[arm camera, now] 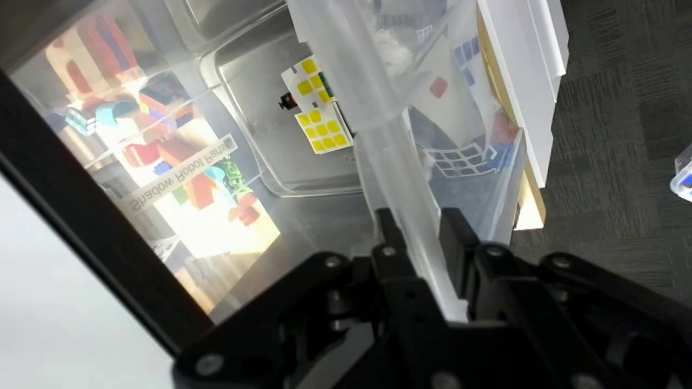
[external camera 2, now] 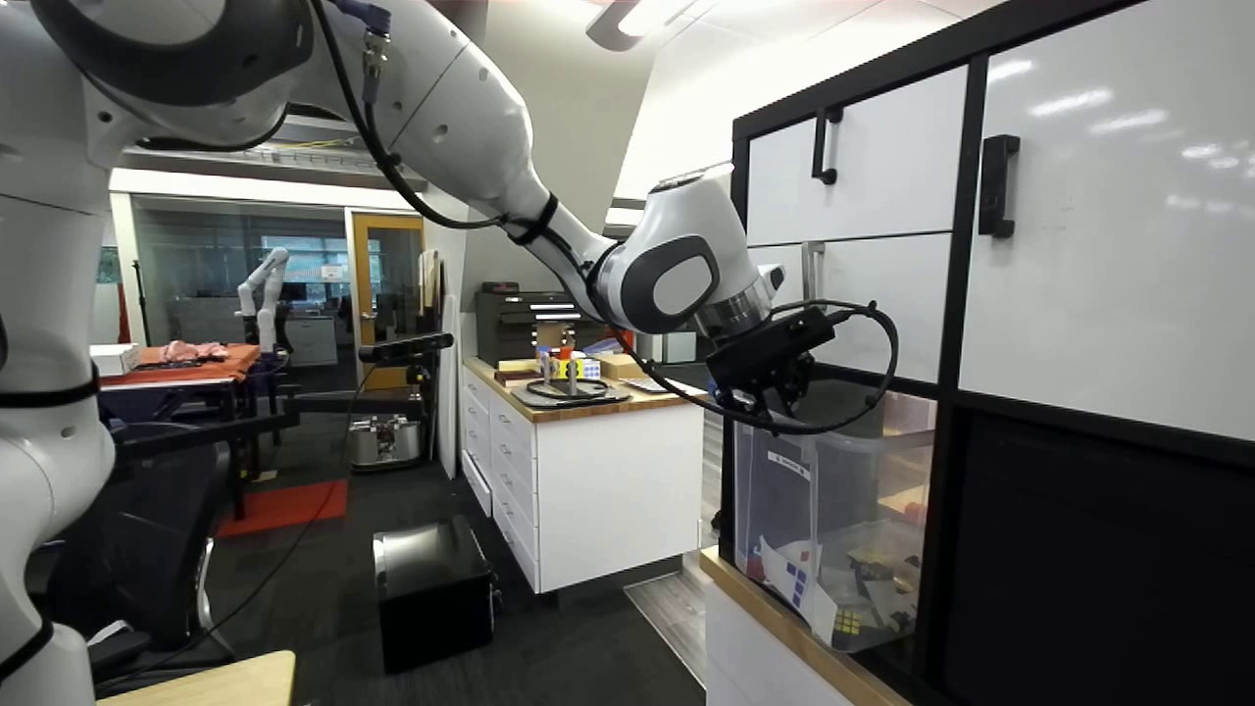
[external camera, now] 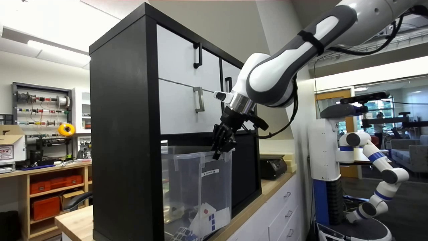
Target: Slide the plastic box on the shelf forward
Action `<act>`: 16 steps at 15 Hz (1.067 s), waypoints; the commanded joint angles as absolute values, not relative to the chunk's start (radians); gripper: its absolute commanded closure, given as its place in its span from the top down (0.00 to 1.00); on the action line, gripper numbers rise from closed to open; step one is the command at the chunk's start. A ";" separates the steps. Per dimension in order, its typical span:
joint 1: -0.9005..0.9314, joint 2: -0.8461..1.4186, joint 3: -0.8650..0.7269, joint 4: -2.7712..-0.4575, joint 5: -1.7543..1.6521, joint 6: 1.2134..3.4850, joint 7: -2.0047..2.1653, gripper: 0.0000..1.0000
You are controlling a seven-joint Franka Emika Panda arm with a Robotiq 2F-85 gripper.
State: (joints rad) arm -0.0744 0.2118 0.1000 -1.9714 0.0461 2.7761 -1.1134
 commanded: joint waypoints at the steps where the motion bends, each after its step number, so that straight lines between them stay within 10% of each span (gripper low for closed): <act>1: -0.093 0.089 0.110 -2.116 0.090 2.810 -1.153 0.08; 14: -0.077 -0.168 0.095 -2.395 0.073 2.806 -1.141 0.08; 15: -0.078 -0.180 0.096 -2.408 0.067 2.806 -1.130 0.14; 16: -0.029 -0.190 0.048 -2.418 0.046 2.805 -1.111 0.48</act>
